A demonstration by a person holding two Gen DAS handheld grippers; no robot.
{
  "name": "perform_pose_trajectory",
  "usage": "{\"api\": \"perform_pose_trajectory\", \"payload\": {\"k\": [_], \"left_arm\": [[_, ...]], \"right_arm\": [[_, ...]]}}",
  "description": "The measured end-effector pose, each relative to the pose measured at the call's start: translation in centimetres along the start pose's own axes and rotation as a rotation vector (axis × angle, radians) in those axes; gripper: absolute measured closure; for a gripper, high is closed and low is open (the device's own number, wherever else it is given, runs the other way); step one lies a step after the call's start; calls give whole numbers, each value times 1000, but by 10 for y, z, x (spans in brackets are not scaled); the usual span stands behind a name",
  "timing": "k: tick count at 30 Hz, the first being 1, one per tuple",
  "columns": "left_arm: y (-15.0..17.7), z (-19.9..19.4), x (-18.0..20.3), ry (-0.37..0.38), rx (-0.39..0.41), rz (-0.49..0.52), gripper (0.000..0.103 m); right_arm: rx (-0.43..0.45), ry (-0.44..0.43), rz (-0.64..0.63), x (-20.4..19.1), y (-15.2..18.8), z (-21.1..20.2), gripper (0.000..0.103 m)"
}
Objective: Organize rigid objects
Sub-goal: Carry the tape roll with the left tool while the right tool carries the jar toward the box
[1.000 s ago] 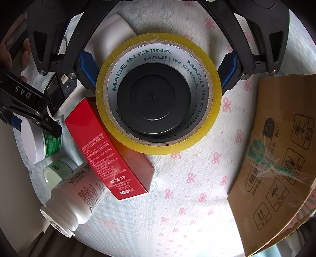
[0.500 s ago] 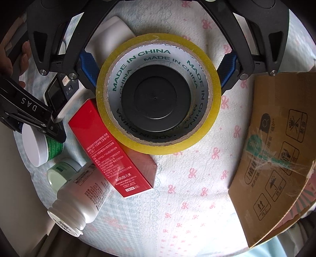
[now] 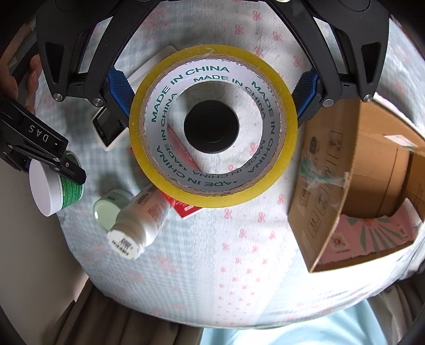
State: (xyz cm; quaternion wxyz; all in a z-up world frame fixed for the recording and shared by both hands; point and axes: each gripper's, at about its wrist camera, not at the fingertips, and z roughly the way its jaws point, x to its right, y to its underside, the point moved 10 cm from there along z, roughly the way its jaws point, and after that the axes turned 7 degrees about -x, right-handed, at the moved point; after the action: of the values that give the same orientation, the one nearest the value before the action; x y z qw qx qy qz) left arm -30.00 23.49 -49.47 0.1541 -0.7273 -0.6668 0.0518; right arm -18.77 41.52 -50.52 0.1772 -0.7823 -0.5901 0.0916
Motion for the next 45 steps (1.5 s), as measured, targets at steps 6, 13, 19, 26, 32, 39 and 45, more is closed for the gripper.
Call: {"api": "perform_pose_trajectory", "payload": {"k": [6,13,19,26,32,39,45], "left_arm": [[-20,-73,-4,21,65,5,6],[-44,-154,-29,36,151,33,6],[-50,-229,-87,10,203,41,6],[-64,-282,-168,1,243,49,6],[-71,-297,-243,12,223,118,6],[-75,-299,-309,35,173,213,6],[-82,-281,-335,66,119,270,6]], "right_arm": [[60,12,-9,-6,-19,-65,37],[142,15,-35,-26,-42,-146,37],[196,-1,-44,-63,-51,-211,37],[233,-21,-42,-135,-54,-267,37],[220,-31,14,-217,-49,-290,37],[206,-89,72,-310,-44,-302,37],[175,-112,56,-365,-41,-298,37]]}}
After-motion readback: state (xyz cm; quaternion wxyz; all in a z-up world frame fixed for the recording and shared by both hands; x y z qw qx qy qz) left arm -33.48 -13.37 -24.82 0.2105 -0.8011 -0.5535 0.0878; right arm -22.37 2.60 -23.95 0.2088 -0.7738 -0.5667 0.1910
